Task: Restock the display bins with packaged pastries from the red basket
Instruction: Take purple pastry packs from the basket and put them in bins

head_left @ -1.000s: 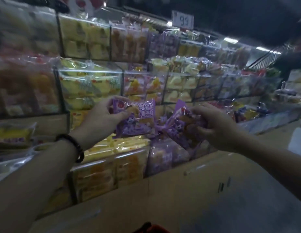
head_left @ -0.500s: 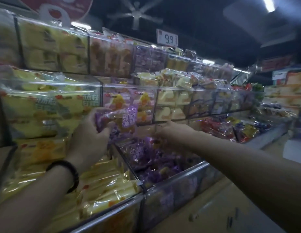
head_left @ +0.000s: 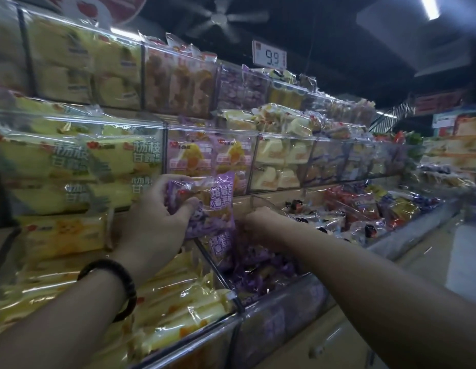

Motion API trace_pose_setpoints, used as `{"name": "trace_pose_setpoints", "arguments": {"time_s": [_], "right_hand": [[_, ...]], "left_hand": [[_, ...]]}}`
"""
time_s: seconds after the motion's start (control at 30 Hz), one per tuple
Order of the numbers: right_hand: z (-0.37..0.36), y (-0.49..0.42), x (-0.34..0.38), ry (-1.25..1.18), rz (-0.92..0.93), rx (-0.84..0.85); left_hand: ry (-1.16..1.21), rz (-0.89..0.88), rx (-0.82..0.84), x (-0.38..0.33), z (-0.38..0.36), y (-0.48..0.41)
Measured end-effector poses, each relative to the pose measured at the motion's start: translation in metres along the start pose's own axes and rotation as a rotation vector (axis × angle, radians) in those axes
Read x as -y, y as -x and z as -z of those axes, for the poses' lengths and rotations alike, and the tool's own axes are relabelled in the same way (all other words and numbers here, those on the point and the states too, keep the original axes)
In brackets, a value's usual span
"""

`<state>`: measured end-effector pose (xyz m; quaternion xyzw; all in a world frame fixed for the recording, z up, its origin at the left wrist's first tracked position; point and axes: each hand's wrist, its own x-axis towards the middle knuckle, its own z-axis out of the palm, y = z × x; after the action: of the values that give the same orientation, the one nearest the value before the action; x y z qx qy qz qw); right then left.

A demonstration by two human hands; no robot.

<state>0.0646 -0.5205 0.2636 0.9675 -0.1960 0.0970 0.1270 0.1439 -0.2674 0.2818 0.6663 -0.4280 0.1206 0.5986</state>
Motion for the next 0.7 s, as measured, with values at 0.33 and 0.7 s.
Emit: {"name": "trace_pose_setpoints", "arguments": {"time_s": [0.33, 0.7], "right_hand": [[0.095, 0.059, 0.022, -0.454, 0.215, -0.502], [0.092, 0.071, 0.000, -0.308, 0.143, -0.115]], "left_hand": [[0.143, -0.015, 0.078, -0.010, 0.003, 0.010], [0.036, -0.050, 0.104, -0.005, 0.010, 0.011]]}}
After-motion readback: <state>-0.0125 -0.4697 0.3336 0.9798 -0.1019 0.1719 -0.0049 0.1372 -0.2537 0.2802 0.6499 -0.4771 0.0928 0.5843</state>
